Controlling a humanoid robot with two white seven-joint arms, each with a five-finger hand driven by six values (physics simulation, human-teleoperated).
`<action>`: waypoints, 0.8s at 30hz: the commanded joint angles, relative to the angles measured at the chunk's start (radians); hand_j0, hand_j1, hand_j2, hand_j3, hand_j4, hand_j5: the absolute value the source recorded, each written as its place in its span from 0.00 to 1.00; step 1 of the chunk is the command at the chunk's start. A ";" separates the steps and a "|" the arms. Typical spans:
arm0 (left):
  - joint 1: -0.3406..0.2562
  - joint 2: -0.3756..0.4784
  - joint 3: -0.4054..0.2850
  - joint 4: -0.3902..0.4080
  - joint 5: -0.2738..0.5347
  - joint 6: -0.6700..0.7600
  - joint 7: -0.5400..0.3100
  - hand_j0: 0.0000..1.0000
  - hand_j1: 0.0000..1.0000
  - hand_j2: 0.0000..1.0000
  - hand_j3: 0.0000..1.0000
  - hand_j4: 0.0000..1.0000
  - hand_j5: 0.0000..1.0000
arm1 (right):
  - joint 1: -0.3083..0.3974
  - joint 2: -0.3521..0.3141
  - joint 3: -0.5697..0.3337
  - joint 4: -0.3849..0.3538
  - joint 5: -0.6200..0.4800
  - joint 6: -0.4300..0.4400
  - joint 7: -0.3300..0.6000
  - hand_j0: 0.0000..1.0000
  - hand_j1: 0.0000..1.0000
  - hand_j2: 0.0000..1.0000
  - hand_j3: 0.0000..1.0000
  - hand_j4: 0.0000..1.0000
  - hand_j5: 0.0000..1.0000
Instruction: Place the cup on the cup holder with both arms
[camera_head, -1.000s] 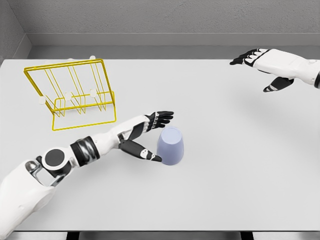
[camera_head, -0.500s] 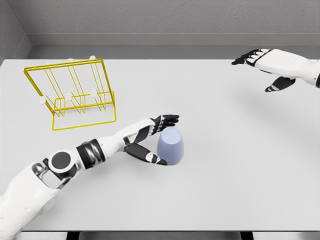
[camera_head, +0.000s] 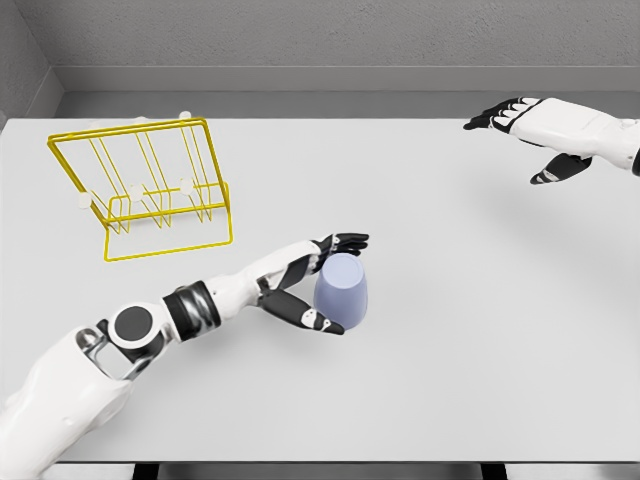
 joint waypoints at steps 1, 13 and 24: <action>0.000 -0.007 -0.001 -0.001 0.001 0.000 0.001 1.00 1.00 1.00 1.00 1.00 1.00 | 0.000 -0.001 -0.001 0.000 -0.005 0.001 -0.001 1.00 1.00 1.00 1.00 1.00 1.00; 0.002 -0.016 -0.015 -0.002 -0.007 -0.002 0.004 0.44 0.44 0.44 0.44 0.44 0.44 | 0.000 0.000 -0.003 0.000 -0.005 0.001 0.001 1.00 1.00 1.00 1.00 1.00 1.00; -0.005 -0.016 0.003 -0.019 0.004 0.000 0.003 0.32 0.32 0.32 0.32 0.32 0.32 | 0.000 0.000 -0.003 0.000 -0.005 0.001 0.001 1.00 1.00 1.00 1.00 1.00 1.00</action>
